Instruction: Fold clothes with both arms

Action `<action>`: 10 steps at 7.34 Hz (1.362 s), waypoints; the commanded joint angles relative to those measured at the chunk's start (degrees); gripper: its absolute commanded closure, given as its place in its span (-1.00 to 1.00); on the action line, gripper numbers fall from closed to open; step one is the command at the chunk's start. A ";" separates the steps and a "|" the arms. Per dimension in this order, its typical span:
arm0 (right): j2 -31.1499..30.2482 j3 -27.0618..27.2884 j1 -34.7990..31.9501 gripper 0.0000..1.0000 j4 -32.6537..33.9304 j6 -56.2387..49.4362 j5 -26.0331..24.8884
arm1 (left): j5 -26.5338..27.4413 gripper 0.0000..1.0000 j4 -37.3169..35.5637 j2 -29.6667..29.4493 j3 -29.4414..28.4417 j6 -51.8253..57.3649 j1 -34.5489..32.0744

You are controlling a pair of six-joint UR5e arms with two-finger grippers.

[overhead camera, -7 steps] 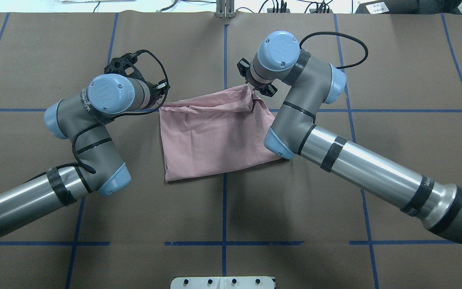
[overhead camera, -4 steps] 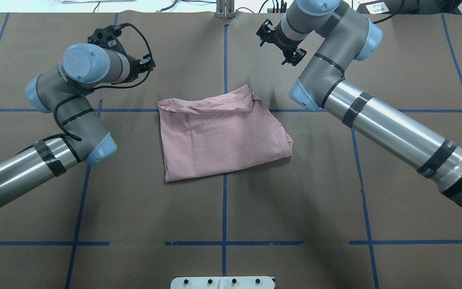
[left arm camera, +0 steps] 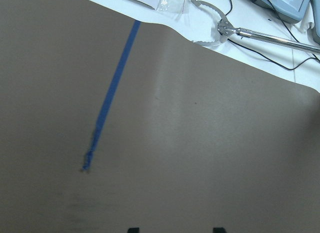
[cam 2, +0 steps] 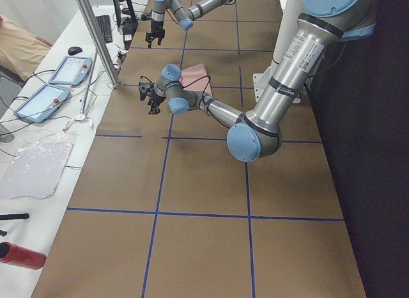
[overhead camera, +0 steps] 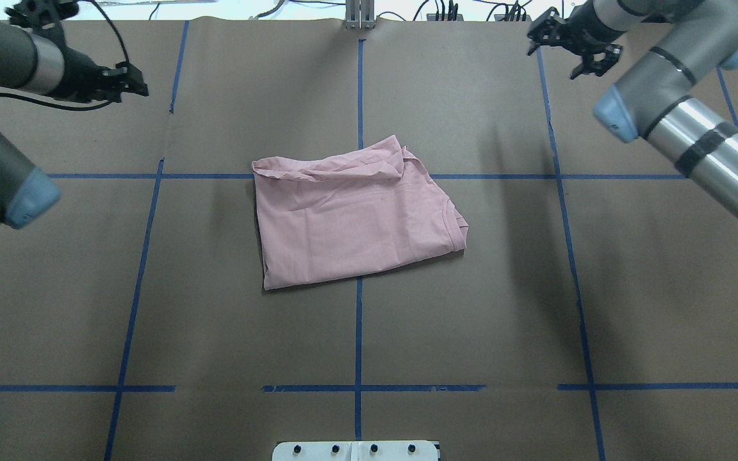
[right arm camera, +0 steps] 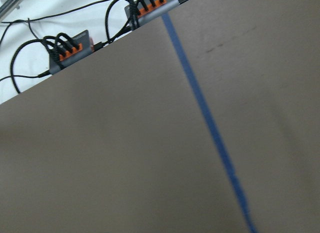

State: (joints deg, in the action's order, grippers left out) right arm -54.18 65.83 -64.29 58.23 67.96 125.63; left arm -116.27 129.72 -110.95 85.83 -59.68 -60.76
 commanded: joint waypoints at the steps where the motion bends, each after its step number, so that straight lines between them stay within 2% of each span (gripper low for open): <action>1: -8.29 3.77 -9.14 -1.00 6.40 -26.52 4.69 | -12.28 -0.21 -0.78 5.90 -0.83 24.23 -12.40; 2: -12.32 6.48 -13.02 -1.00 11.50 -40.66 4.88 | -15.28 -0.21 -1.91 8.53 -0.75 33.30 -17.59; 3: -14.62 10.85 -15.49 -1.00 18.86 -47.42 4.89 | -17.74 -0.21 -6.10 9.43 -0.58 42.36 -21.90; 4: -16.56 14.72 -17.60 -1.00 25.55 -52.18 4.89 | -17.94 -0.21 -11.97 9.52 -0.49 50.98 -25.60; 5: -21.36 19.81 -18.76 -1.00 28.57 -55.71 4.97 | -17.94 -0.22 -19.26 9.35 0.03 57.85 -28.59; 6: -23.76 22.73 -18.68 -1.00 29.21 -55.75 6.28 | -17.94 -0.24 -25.33 9.44 2.30 59.31 -28.97; 7: -23.78 22.94 -18.77 -1.00 31.66 -55.75 10.55 | -18.03 -0.28 -31.92 9.44 2.76 59.32 -28.98; 9: -23.08 23.29 -18.42 -1.00 33.08 -55.66 10.96 | -18.12 -0.35 -36.35 11.79 3.63 58.98 -29.15; 10: -23.51 23.99 -18.59 -1.00 33.17 -55.74 11.04 | -18.21 -0.84 -36.03 13.12 4.42 58.80 -29.06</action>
State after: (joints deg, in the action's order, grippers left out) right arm -77.39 89.15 -82.83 91.00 12.28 136.50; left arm -134.37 94.94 -99.49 89.32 -0.69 -89.84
